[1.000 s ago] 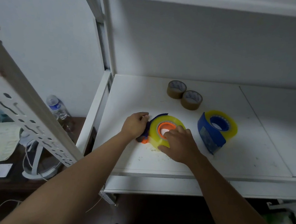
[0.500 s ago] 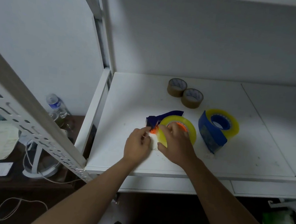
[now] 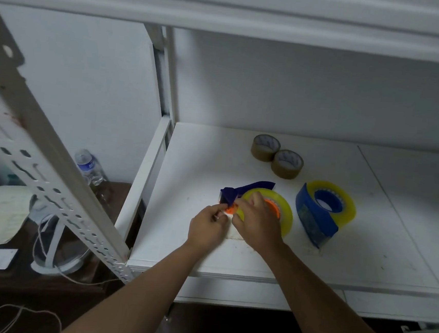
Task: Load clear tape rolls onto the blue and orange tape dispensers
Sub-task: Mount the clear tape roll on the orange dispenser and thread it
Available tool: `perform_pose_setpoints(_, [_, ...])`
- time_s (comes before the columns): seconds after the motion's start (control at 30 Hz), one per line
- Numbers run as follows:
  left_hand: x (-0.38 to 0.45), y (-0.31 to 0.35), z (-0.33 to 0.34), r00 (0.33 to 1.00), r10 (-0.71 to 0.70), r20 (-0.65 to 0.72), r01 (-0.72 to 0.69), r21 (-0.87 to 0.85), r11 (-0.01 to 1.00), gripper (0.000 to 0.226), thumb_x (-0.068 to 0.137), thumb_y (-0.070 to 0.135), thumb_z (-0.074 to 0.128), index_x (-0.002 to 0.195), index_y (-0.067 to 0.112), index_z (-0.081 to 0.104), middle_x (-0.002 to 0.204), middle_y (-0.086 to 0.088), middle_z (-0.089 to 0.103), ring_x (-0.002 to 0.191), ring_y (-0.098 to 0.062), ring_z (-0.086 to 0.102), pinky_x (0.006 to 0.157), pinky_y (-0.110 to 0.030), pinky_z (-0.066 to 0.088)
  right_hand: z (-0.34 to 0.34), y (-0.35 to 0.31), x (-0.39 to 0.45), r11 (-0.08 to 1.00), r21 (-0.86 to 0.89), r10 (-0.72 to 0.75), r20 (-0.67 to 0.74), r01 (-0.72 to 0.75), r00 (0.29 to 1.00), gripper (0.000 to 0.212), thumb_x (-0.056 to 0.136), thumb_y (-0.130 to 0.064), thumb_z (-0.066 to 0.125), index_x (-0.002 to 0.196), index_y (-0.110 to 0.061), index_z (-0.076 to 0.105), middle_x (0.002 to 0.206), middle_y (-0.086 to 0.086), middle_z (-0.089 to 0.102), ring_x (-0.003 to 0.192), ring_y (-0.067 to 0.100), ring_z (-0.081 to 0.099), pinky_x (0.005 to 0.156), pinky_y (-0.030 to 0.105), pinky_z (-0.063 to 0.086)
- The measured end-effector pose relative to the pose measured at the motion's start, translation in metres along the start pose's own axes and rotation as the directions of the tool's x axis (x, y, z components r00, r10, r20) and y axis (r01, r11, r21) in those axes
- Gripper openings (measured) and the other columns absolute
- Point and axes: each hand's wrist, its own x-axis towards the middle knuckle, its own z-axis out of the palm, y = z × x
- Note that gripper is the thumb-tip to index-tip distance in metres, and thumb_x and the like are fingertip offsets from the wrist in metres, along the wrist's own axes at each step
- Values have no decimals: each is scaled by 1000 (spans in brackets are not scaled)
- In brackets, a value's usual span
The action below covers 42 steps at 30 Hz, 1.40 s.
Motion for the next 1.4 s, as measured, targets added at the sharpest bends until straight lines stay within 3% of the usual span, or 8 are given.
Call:
perform_pose_setpoints(0.27, [7, 12, -1, 997, 12, -79, -21, -122, 992, 24, 92, 10, 53, 105, 17, 72, 100, 5, 70, 80, -2, 60, 68, 0, 40, 0, -1, 13, 987, 122, 107, 9, -108, 994, 17, 86, -33, 60, 93, -25, 72, 100, 4, 58, 101, 28, 43, 86, 36, 36])
perform_pose_setpoints(0.5, [7, 14, 2, 995, 54, -82, -62, -99, 993, 16, 87, 11, 56, 93, 20, 68, 85, 7, 66, 69, -11, 54, 63, -9, 40, -2, -1, 16, 990, 138, 46, -47, -39, 998, 19, 88, -25, 56, 80, -15, 70, 79, 0, 63, 91, 21, 48, 73, 32, 34])
perform_pose_setpoints(0.67, [7, 11, 4, 994, 63, -84, -67, -47, 997, 18, 88, 13, 55, 96, 21, 69, 91, 4, 68, 72, -11, 56, 67, -14, 40, 0, 1, 12, 982, -118, -162, -99, 150, 982, 8, 81, -16, 68, 74, -13, 66, 79, 3, 61, 74, 24, 56, 65, 34, 46])
perform_pose_setpoints(0.83, [5, 14, 3, 993, 83, -81, -85, -11, 996, 17, 88, 17, 56, 96, 24, 69, 94, 5, 68, 82, -14, 61, 73, -20, 45, -4, 3, 13, 946, -202, -271, -69, 252, 960, 5, 78, -19, 68, 78, -20, 63, 79, -2, 58, 73, 22, 56, 66, 35, 41])
perform_pose_setpoints(0.97, [2, 19, 0, 991, 117, -58, -115, 41, 992, 14, 85, 17, 58, 85, 29, 64, 88, 3, 65, 79, -14, 58, 70, -23, 45, -11, -1, 12, 918, -233, -345, -73, 320, 936, 19, 84, -27, 46, 84, -25, 65, 76, -1, 55, 71, 22, 54, 69, 36, 37])
perform_pose_setpoints(1.1, [4, 19, -3, 989, 140, -43, -135, 118, 984, 13, 87, 19, 59, 79, 27, 65, 84, 1, 62, 72, -9, 53, 65, -22, 41, -13, -1, 17, 926, -228, -307, 8, 300, 952, 12, 78, -21, 70, 86, -27, 62, 79, 0, 55, 74, 24, 56, 70, 39, 40])
perform_pose_setpoints(1.23, [0, 15, 2, 986, 155, -56, -140, 209, 968, 18, 89, 16, 55, 75, 9, 63, 75, -6, 61, 68, -15, 51, 63, -35, 44, -13, 1, 17, 951, -178, -249, 48, 254, 967, 14, 90, -31, 58, 101, -23, 56, 96, 1, 57, 89, 24, 55, 75, 36, 39])
perform_pose_setpoints(1.4, [2, 9, 0, 975, 214, -59, -198, 206, 958, 10, 89, 13, 59, 81, 17, 65, 93, 3, 50, 84, -10, 50, 66, -14, 37, -20, 13, -1, 990, -78, -112, 37, 115, 993, 43, 75, -54, 57, 96, -17, 51, 90, -2, 56, 85, 21, 55, 73, 34, 42])
